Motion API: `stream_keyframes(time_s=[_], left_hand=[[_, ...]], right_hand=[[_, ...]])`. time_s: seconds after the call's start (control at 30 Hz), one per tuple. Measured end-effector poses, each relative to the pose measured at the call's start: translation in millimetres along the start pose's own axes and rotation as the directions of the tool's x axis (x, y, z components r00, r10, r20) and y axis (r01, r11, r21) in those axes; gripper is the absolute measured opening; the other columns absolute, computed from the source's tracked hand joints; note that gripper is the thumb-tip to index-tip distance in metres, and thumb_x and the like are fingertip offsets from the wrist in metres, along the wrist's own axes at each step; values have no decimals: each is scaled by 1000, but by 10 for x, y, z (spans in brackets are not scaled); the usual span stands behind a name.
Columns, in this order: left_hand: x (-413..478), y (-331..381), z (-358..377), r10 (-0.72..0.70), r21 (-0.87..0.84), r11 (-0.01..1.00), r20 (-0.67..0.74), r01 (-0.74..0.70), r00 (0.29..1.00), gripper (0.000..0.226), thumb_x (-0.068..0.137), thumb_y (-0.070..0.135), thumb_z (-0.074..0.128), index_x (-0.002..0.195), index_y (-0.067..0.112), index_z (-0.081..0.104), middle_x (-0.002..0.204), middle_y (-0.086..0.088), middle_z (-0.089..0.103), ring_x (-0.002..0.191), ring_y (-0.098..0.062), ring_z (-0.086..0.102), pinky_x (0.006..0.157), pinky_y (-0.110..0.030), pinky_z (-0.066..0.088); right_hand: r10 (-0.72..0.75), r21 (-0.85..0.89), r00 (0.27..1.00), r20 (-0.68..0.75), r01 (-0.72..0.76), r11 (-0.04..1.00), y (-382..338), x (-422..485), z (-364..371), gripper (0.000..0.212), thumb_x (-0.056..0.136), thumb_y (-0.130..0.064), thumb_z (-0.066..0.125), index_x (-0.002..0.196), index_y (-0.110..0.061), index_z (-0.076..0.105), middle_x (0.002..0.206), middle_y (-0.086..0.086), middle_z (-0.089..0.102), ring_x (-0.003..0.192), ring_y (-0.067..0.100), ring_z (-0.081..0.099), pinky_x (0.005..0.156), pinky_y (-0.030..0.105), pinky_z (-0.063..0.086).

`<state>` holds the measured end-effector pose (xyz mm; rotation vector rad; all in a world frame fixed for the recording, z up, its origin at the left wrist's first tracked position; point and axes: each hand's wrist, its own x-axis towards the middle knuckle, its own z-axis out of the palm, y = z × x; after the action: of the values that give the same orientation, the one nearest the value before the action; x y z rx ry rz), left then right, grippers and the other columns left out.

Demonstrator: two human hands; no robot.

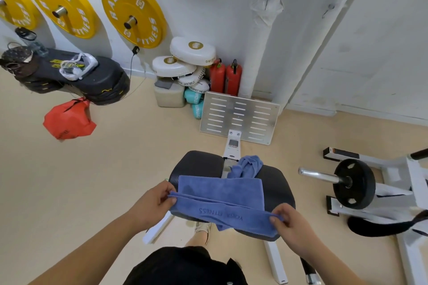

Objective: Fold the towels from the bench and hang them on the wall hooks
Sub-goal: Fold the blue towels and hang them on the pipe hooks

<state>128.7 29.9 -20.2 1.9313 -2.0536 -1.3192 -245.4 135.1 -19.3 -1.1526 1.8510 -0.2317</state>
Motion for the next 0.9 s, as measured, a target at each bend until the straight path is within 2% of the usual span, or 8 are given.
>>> stream_keyframes(time_s=[0.07, 0.13, 0.33, 0.5, 0.63, 0.7, 0.8, 0.9], left_hand=[[287, 4, -5, -14, -22, 1000, -10, 13, 1000, 7, 100, 22, 54, 95, 26, 54, 88, 1, 66, 75, -13, 58, 69, -24, 48], [542, -15, 12, -42, -3, 999, 1, 42, 999, 7, 100, 23, 55, 95, 27, 53, 89, 4, 66, 80, -12, 62, 72, -22, 50], [1002, -178, 137, -169, 41, 985, 61, 167, 984, 4, 100, 21, 55, 98, 24, 53, 88, 3, 64, 79, -12, 60, 67, -17, 45], [1119, -271, 165, -214, 76, 975, 77, 209, 974, 5, 100, 27, 54, 97, 30, 54, 90, 6, 67, 81, -13, 64, 76, -25, 53], [1212, -277, 151, -212, 161, 968, 99, 195, 972, 3, 96, 31, 54, 97, 32, 52, 88, 7, 68, 81, -16, 65, 82, -36, 58], [1246, -248, 151, -191, 212, 963, 86, 169, 978, 14, 94, 33, 55, 106, 37, 50, 96, 10, 67, 85, -15, 65, 82, -33, 58], [1277, -201, 168, -138, 250, 961, 64, 118, 988, 28, 95, 32, 57, 122, 38, 49, 116, 11, 55, 93, -14, 63, 82, -25, 52], [1301, -131, 145, -85, 315, 947, 68, 60, 994, 8, 96, 28, 58, 100, 33, 53, 109, 10, 49, 83, -13, 59, 74, -22, 51]], right_hand=[[21, 36, 999, -48, -19, 999, -72, 210, -20, 6, 99, -19, 58, 94, -22, 58, 88, 1, 66, 81, 19, 63, 71, 28, 50], [42, 33, 996, -76, -40, 999, -153, 428, -24, 4, 99, -21, 58, 96, -22, 58, 91, -1, 66, 85, 17, 63, 71, 25, 50], [62, -37, 998, -23, -62, 997, -340, 1090, 22, 6, 98, -20, 59, 93, -22, 57, 89, 1, 67, 83, 19, 63, 65, 19, 42], [99, -104, 995, 17, -97, 990, -357, 1431, 69, 7, 99, -24, 58, 92, -22, 58, 88, 2, 67, 83, 18, 64, 67, 20, 46], [113, -160, 993, 33, -106, 981, -306, 1590, 132, 8, 101, -27, 56, 93, -26, 56, 90, -3, 66, 82, 12, 62, 68, 16, 43], [124, -158, 992, 39, -116, 981, -283, 1640, 157, 4, 102, -26, 55, 105, -26, 57, 99, -5, 67, 86, 11, 62, 72, 17, 43], [141, -184, 987, 79, -124, 975, -250, 1690, 182, 23, 103, -29, 54, 125, -24, 58, 114, 0, 66, 89, 12, 59, 78, 17, 44], [172, -206, 979, 106, -148, 967, -259, 1714, 173, 13, 99, -32, 59, 106, -23, 63, 109, 3, 66, 86, 12, 63, 80, 23, 53]])
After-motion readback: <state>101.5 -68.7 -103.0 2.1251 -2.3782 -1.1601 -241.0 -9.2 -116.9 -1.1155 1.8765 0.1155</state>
